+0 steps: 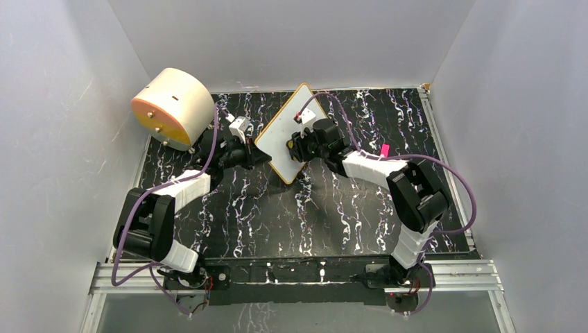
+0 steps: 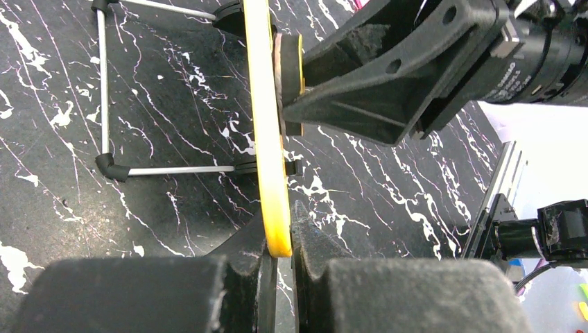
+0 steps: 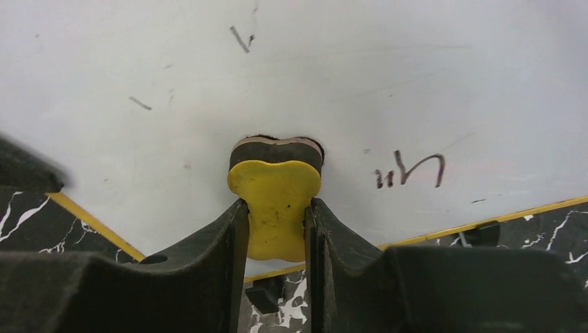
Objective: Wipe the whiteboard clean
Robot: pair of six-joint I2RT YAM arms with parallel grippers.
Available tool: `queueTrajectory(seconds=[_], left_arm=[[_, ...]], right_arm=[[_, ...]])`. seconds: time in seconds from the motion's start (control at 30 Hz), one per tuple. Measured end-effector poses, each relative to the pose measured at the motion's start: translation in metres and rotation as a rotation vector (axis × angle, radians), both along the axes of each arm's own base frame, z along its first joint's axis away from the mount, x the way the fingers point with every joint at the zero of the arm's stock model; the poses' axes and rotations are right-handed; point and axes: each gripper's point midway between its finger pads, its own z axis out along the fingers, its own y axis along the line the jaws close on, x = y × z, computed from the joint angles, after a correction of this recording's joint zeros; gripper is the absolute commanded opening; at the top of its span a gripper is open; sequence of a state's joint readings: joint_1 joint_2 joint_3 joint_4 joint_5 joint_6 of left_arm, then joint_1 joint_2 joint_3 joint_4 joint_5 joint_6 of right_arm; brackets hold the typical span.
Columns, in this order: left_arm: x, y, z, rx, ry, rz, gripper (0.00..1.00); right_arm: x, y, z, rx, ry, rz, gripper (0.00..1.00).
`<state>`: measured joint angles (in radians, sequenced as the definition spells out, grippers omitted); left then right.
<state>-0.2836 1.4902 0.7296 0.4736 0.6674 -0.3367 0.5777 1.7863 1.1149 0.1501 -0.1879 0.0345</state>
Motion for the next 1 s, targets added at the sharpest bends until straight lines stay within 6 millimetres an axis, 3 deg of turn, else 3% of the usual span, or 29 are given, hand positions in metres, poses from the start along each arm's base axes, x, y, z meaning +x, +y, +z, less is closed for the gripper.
queueTrajectory(seconds=[0.1, 0.3, 0.53, 0.6, 0.7, 0.73, 0.83, 0.93, 1.0], left_arm=[[0.0, 0.0, 0.0, 0.0, 0.0, 0.0, 0.0], [0.0, 0.0, 0.0, 0.003, 0.002, -0.003, 0.0], [0.001, -0.001, 0.0, 0.002, 0.001, -0.005, 0.0], [0.002, 0.0, 0.0, 0.004, -0.002, 0.0, 0.0], [0.002, -0.001, 0.0, 0.004, -0.002, 0.0, 0.0], [0.002, -0.001, 0.0, 0.004, -0.002, 0.0, 0.0], [0.0, -0.001, 0.0, 0.002, 0.001, -0.007, 0.0], [-0.001, -0.003, 0.0, 0.002, 0.002, -0.012, 0.0], [-0.001, -0.003, 0.0, 0.002, 0.001, -0.013, 0.0]], right_arm=[[-0.007, 0.003, -0.003, 0.006, -0.004, 0.017, 0.17], [-0.003, -0.007, -0.006, 0.052, 0.011, 0.011, 0.17], [0.024, -0.044, -0.031, 0.118, 0.128, -0.068, 0.18], [0.036, -0.046, -0.029, 0.118, 0.151, -0.074, 0.18], [0.036, -0.042, -0.026, 0.096, 0.145, -0.088, 0.18], [0.03, -0.038, -0.022, 0.097, 0.135, -0.085, 0.18], [-0.018, -0.012, -0.022, 0.125, 0.128, 0.008, 0.17], [-0.032, -0.013, -0.038, 0.104, 0.16, 0.011, 0.17], [-0.024, -0.021, -0.037, 0.103, 0.157, -0.015, 0.17]])
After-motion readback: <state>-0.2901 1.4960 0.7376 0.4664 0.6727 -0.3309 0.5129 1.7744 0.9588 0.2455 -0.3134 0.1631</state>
